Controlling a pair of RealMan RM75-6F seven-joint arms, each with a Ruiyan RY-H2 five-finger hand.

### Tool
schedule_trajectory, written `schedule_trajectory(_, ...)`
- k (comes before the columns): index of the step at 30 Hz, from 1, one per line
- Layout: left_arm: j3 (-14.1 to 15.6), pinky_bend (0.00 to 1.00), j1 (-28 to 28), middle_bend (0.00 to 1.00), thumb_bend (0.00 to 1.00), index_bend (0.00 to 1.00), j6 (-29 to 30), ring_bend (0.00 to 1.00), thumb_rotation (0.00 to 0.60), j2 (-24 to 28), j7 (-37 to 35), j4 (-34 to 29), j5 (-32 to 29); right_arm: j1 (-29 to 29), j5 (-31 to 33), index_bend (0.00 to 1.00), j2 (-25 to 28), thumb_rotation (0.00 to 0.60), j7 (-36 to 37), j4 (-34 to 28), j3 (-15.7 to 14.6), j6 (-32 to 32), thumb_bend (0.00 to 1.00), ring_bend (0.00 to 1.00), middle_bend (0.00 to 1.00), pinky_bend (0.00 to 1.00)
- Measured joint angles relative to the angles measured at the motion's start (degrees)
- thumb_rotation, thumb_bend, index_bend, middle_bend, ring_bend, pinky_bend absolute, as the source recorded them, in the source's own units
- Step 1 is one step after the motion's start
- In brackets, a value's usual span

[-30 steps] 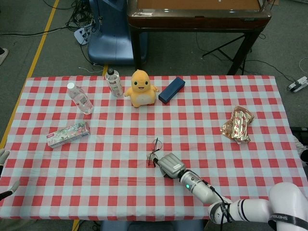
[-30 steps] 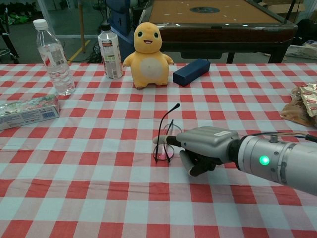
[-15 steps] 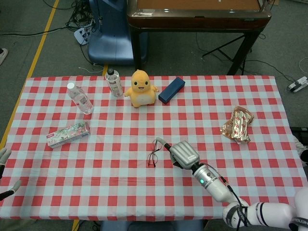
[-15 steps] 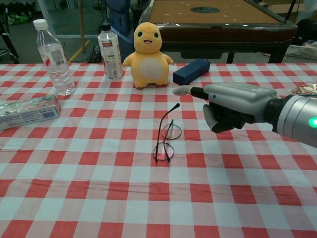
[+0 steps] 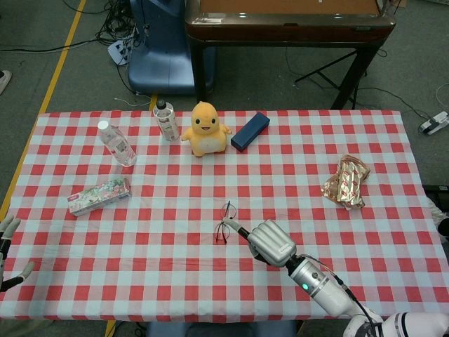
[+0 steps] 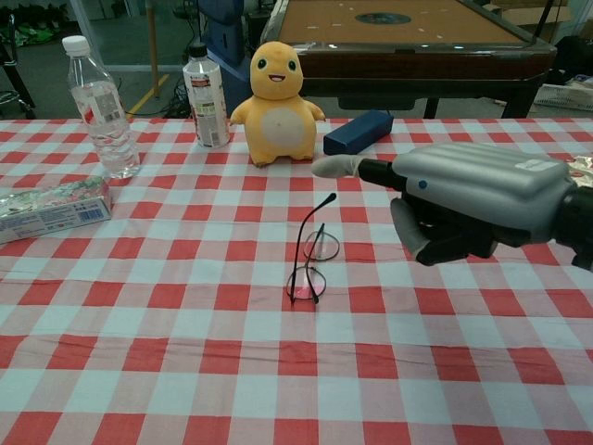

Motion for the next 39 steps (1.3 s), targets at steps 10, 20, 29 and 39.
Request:
schedule_trajectory(10, 0.03, 0.00, 0.40, 0.00, 0.26, 0.00, 0.10, 0.02, 0.600, 0.10, -0.62, 0.57, -0.56, 2.59, 4.92, 0.00, -4.84, 0.600, -1.83, 4.59, 1.88, -6.16, 1.00, 1.00, 1.00, 1.00)
schedule_trajectory(20, 0.01, 0.00, 0.54, 0.00, 0.26, 0.00, -0.01, 0.02, 0.600, 0.02, -1.06, 1.11, -0.86, 4.79, 11.34, 0.00, -8.99, 0.600, 0.80, 10.33, 3.86, -11.58, 1.00, 1.00, 1.00, 1.00)
schedule_trajectory(29, 0.04, 0.00, 0.48, 0.00, 0.26, 0.00, -0.13, 0.02, 0.600, -0.12, -1.05, 1.27, -0.75, 6.60, 16.89, 0.00, -10.73, 0.600, 4.15, 15.12, 5.57, -15.80, 1.00, 1.00, 1.00, 1.00)
schedule_trajectory(39, 0.02, 0.00, 0.64, 0.00, 0.26, 0.00, -0.06, 0.02, 0.600, -0.08, -1.13, 1.39, -0.93, 8.90, 21.59, 0.00, -14.00, 0.600, 6.82, 21.14, 6.98, -19.50, 1.00, 1.00, 1.00, 1.00)
